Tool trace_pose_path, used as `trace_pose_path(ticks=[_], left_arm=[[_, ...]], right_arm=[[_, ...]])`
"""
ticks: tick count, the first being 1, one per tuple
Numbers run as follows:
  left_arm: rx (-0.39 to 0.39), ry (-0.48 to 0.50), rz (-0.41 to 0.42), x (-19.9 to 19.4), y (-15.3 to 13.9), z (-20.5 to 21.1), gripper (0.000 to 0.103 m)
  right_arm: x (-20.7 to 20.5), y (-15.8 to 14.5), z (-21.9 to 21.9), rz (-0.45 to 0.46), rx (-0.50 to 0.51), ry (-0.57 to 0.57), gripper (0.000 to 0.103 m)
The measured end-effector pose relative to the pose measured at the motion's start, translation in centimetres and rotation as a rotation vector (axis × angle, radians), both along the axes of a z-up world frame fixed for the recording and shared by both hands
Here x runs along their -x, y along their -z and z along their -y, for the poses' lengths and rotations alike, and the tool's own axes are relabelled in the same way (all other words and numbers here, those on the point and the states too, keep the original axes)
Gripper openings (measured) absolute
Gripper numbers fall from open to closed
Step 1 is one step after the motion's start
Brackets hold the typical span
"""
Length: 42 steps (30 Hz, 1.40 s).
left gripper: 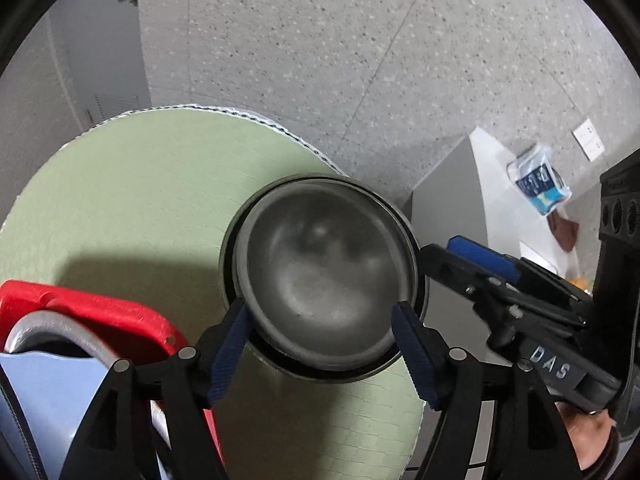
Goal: Organize plates and bowls
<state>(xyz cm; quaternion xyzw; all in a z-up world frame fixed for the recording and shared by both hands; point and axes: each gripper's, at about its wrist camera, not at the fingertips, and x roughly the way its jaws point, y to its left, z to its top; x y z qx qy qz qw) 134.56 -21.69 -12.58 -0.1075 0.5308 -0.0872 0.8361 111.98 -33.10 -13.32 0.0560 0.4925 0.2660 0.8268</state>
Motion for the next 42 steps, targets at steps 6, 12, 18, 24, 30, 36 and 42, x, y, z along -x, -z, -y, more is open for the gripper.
trace_pose_path(ticks=[6, 12, 18, 24, 30, 36, 42], left_arm=[[-0.06, 0.012, 0.07, 2.4, -2.3, 0.5, 0.08], [-0.109, -0.013, 0.116, 3.9, -3.6, 0.1, 0.087], [-0.133, -0.004, 0.09, 2.2, -2.6, -0.7, 0.087], [-0.139, 0.046, 0.063, 0.3, -1.2, -0.5, 0.087], [-0.134, 0.064, 0.009, -2.5, 0.6, -1.4, 0.087], [-0.146, 0.082, -0.043, -5.3, 2.3, -1.0, 0.087], [-0.135, 0.112, -0.092, -6.8, 3.7, -0.5, 0.061]], right_arm=[[0.1, -0.4, 1.7, 0.009, -0.039, 0.046, 0.055], [0.0, 0.6, 2.9, -0.027, -0.097, 0.101, 0.058], [0.2, 2.6, 2.9, -0.102, -0.17, 0.125, 0.059], [0.4, 4.3, 2.3, -0.168, -0.231, 0.135, 0.06], [0.2, 5.5, 1.4, -0.208, -0.241, 0.125, 0.063], [0.0, 7.2, 0.1, -0.252, -0.249, 0.109, 0.063], [-0.2, 8.4, -0.8, -0.279, -0.267, 0.074, 0.058]])
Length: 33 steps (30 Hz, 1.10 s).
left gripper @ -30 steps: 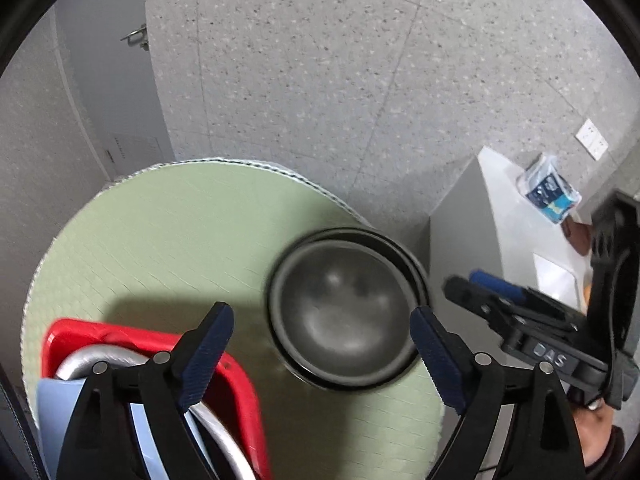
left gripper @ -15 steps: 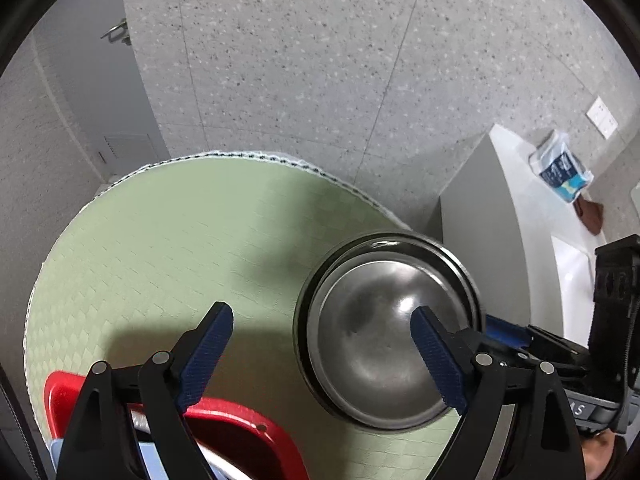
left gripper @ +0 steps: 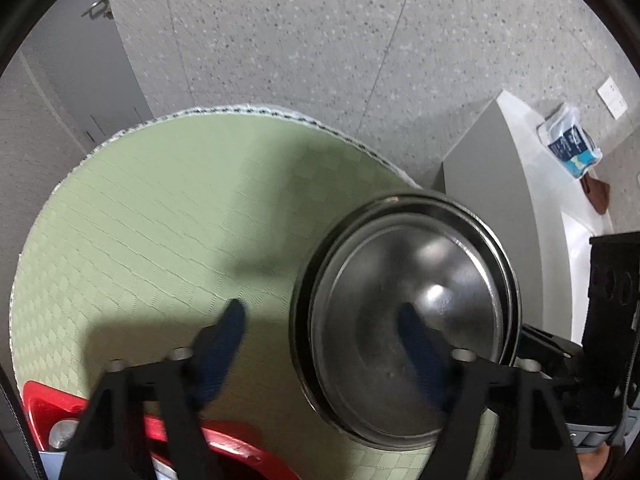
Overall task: Organize plates and bowls
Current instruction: 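Lift the stacked steel bowls off the table with both tools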
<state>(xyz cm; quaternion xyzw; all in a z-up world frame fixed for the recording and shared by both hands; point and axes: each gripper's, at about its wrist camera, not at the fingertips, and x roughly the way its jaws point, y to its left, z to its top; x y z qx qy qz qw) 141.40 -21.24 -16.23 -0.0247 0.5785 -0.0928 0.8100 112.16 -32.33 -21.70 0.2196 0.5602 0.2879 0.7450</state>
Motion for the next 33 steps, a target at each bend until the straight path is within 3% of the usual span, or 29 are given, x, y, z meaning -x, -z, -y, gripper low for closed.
trace_pose_path(ticks=[3, 7, 17, 26, 33], left_arm=[[0.007, 0.013, -0.018, -0.5, 0.5, 0.3, 0.037], [-0.014, 0.007, -0.001, -0.8, 0.5, 0.5, 0.037], [0.042, -0.006, 0.074, 2.5, -1.1, 1.0, 0.033], [0.129, -0.03, 0.171, 8.3, -6.1, -2.2, 0.033], [0.154, -0.074, 0.266, 15.3, -10.7, -7.7, 0.033]], right_arm=[[0.1, 0.0, -0.3, 0.009, 0.004, -0.005, 0.057], [0.0, 0.1, -0.4, 0.012, 0.019, -0.004, 0.05], [1.1, -0.9, 0.5, 0.04, 0.022, 0.034, 0.045], [3.2, -6.9, 1.0, 0.172, 0.004, 0.06, 0.045], [6.4, -11.3, -1.9, 0.257, -0.007, 0.021, 0.045]])
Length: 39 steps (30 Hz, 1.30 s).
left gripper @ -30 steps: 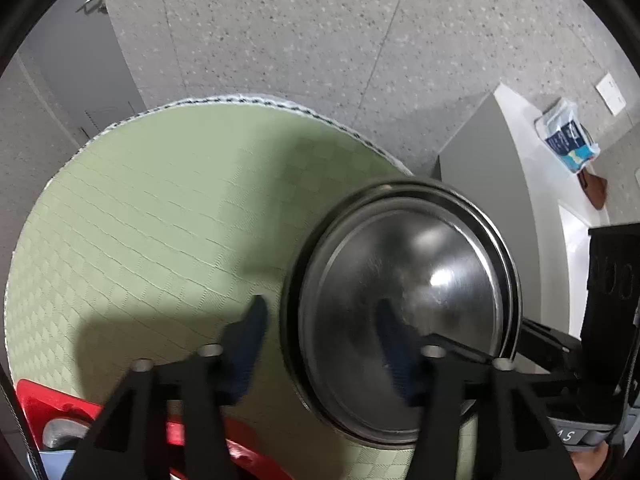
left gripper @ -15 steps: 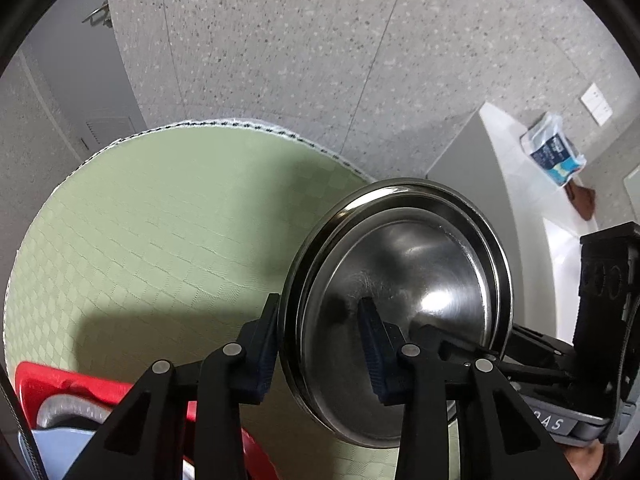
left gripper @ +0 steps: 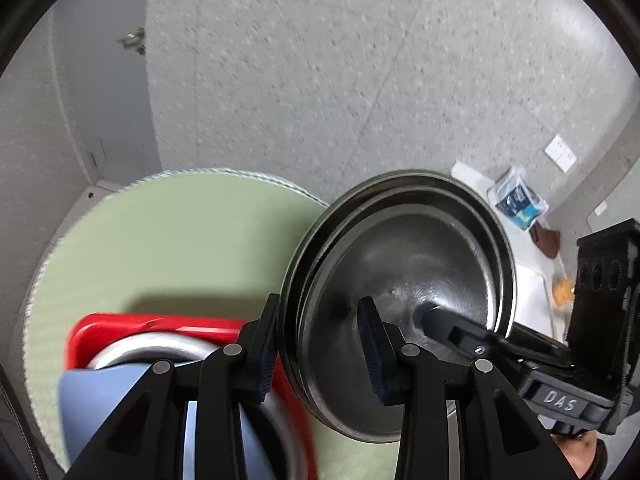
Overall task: Organize plates and bowls
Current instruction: 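Lift the stacked steel bowls off the table with both tools, then carry the bowl stack over the red basket and lower it onto the blue plate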
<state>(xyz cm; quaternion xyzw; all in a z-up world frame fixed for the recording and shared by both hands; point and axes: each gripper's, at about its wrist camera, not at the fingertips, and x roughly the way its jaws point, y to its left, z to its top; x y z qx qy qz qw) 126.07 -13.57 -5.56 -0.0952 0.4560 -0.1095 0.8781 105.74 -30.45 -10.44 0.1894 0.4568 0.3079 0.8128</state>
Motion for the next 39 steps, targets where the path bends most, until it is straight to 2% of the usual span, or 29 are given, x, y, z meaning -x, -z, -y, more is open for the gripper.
trace_pose_path(ticks=[8, 14, 18, 27, 35, 39], left_arm=[[-0.05, -0.088, 0.031, 10.4, -2.5, -6.2, 0.033], [-0.059, -0.155, 0.003, 17.6, -2.9, -10.5, 0.033], [-0.069, -0.187, -0.034, 20.2, -2.8, -12.4, 0.033], [-0.087, -0.213, -0.123, 21.2, -1.9, -14.1, 0.033], [-0.042, -0.213, -0.153, 20.8, -1.7, -14.7, 0.033], [-0.051, -0.203, -0.151, 21.4, -1.5, -15.3, 0.033]], right_arm=[[4.7, -1.2, -6.2, 0.004, -0.007, -0.102, 0.045], [7.6, 0.4, -10.5, -0.051, -0.006, -0.181, 0.045], [8.8, 2.4, -13.1, -0.121, -0.018, -0.228, 0.045], [8.0, 5.9, -16.3, -0.207, 0.023, -0.271, 0.045], [7.1, 6.0, -17.9, -0.153, 0.143, -0.282, 0.045], [7.1, 5.8, -18.8, -0.104, 0.239, -0.27, 0.048]])
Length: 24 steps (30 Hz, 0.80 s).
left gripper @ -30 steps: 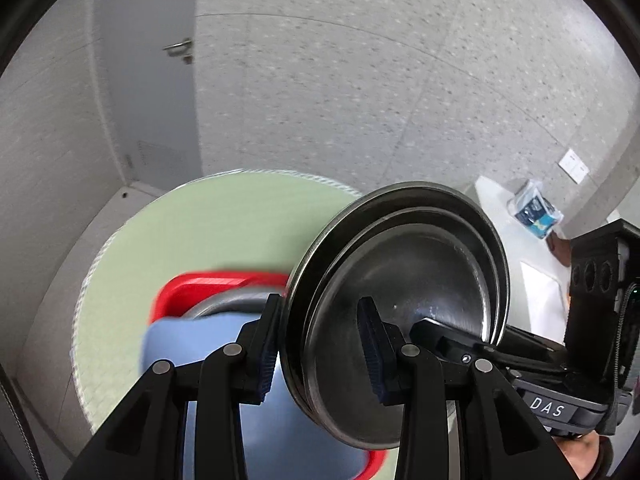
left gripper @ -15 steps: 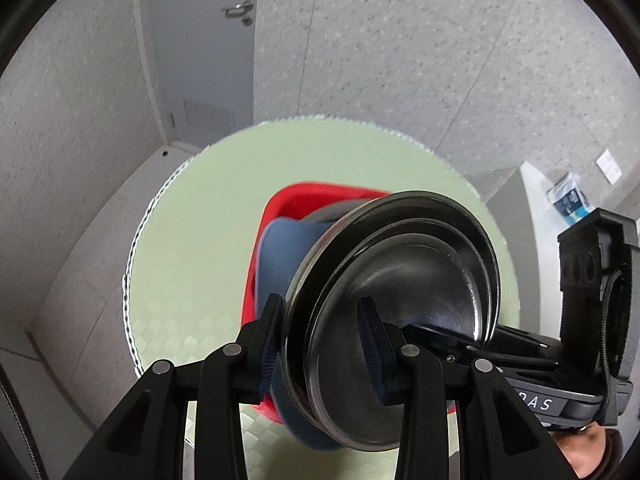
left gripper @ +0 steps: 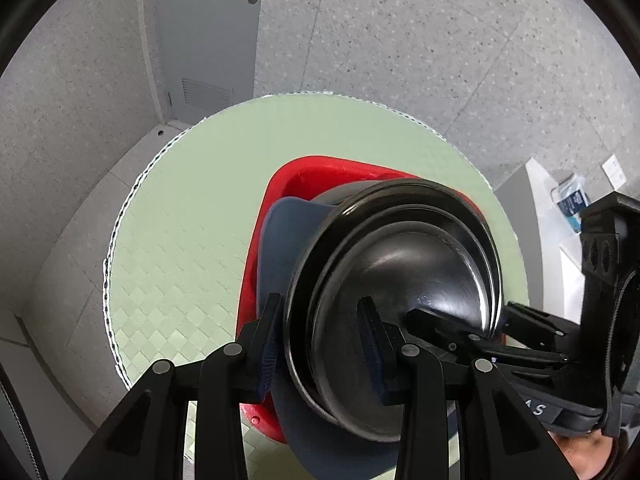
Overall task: Organize plates and bowls
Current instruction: 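Carry the bowl stack over the red basket and lower it onto the blue plate, then open both tools to release the bowl stack in the basket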
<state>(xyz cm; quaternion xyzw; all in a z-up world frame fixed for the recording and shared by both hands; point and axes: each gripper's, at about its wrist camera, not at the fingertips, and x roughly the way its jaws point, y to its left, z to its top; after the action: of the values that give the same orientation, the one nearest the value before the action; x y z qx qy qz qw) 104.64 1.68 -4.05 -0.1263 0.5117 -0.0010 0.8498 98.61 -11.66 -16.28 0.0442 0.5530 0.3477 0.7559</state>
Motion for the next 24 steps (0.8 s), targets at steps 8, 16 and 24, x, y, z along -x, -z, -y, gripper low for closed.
trace_pose_path(ticks=[8, 16, 24], left_arm=[[-0.001, 0.016, 0.016, -2.4, 1.2, 0.8, 0.038], [0.008, 0.04, 0.081, -0.6, 0.6, 1.8, 0.059], [-0.016, 0.045, 0.173, 5.3, -1.5, 1.5, 0.078]], right_arm=[[1.8, -0.1, -0.4, 0.056, 0.068, 0.005, 0.058], [4.7, -1.6, 0.2, 0.145, 0.119, 0.059, 0.081], [9.2, -4.4, 2.3, 0.229, 0.107, 0.148, 0.083]])
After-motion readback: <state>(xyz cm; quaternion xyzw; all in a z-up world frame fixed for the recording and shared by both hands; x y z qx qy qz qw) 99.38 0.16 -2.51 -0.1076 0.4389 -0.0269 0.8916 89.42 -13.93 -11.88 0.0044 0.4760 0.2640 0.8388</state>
